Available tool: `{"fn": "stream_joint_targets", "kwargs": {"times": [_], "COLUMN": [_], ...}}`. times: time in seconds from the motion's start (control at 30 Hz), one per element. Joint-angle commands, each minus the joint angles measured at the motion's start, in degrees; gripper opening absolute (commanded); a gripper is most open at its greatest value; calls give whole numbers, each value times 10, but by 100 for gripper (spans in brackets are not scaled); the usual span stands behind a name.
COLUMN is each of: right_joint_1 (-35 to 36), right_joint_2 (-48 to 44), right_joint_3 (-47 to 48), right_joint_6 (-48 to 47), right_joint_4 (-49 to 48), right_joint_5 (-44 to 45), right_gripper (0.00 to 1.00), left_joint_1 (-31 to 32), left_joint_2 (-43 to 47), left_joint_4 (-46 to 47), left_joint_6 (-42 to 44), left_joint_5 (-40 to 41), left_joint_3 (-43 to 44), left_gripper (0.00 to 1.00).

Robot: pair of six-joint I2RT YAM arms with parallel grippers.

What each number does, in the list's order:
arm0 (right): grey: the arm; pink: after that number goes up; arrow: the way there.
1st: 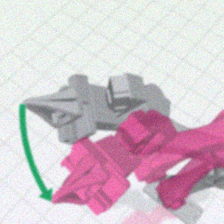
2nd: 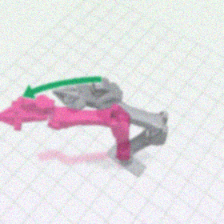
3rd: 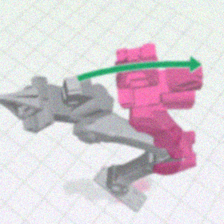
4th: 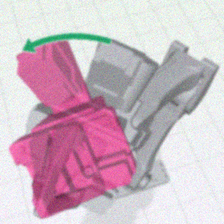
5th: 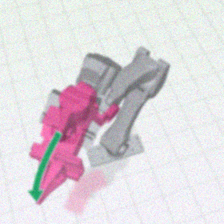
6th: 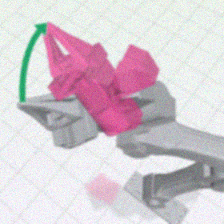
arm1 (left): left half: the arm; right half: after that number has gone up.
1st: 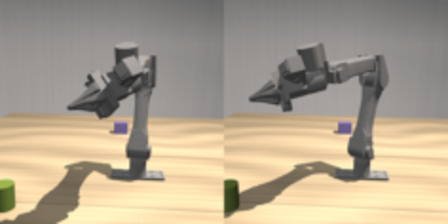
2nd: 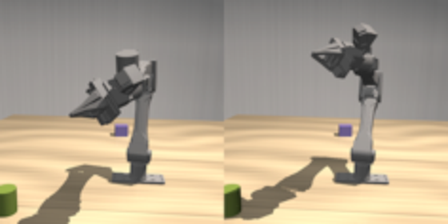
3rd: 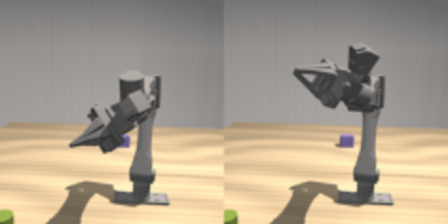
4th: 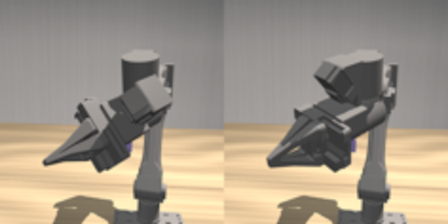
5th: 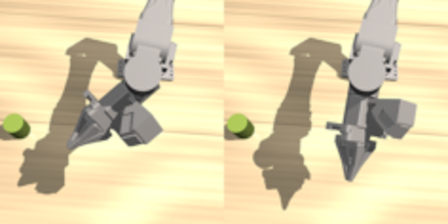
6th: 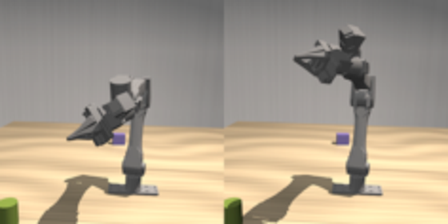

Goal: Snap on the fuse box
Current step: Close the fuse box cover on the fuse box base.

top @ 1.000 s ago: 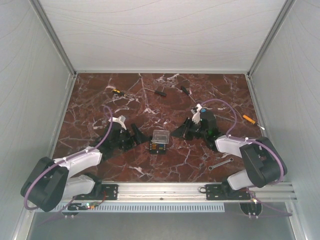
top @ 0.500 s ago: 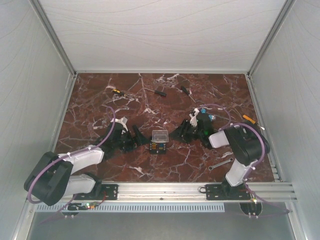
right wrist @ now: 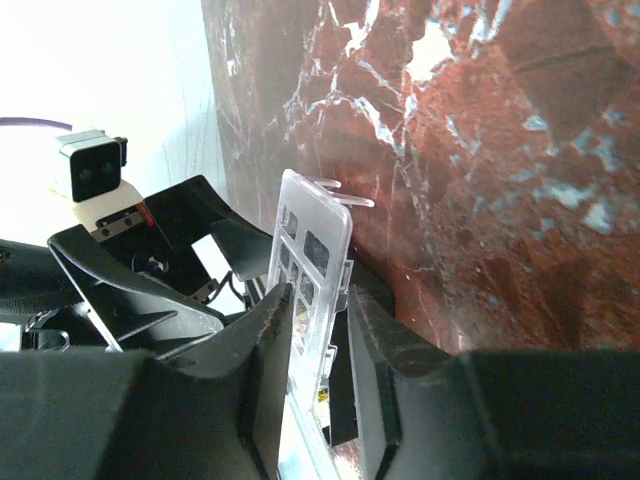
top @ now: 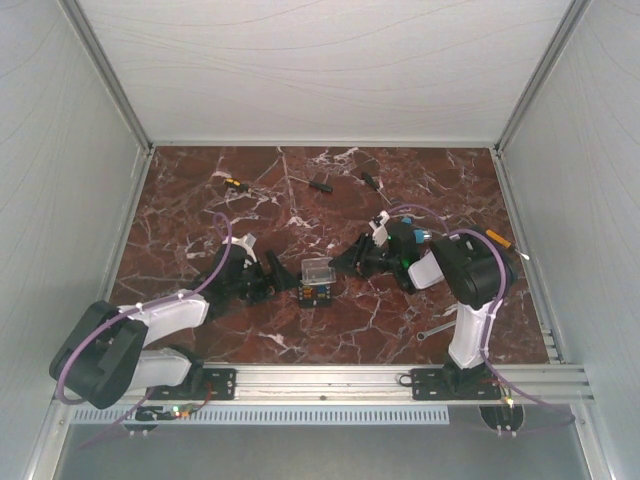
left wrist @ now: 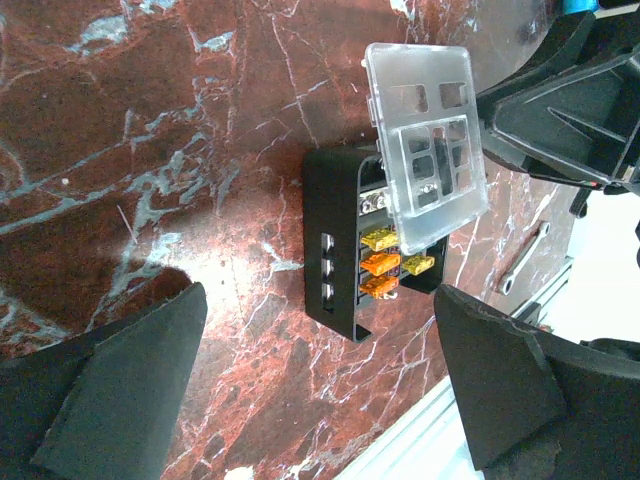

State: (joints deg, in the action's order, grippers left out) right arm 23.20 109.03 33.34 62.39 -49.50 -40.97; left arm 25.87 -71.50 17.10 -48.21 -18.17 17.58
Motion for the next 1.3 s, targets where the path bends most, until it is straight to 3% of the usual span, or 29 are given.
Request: {"fn": "stream_joint_targets", "kwargs": {"times": [0.0,0.27,0.57,0.83,1.27], "right_joint_1": [8,8,12,54,72], "right_joint_2": [15,8,-44,-107,-54], "right_joint_3": [18,13,-17,-52,-83], "right_joint_6": [10,34,58,63,82], "right_joint_4": [-45,-73,-71,-39,-115], "right_joint_5": [-19,-38,-35,30,59], "right_gripper": [23,0,0,0,0], "left_joint_1": [-4,-4,-3,-4,-3], "left_joint_2": [-3,3,12,27,22], "left_joint_4": [18,17,19,20,30], "left_joint_6": [4,3,-5,-13,-18], "left_joint_5": [-10,-8,-3,5,-2], "left_joint_3": [19,18,12,9,9], "left_gripper": [96,95,95,94,85]}}
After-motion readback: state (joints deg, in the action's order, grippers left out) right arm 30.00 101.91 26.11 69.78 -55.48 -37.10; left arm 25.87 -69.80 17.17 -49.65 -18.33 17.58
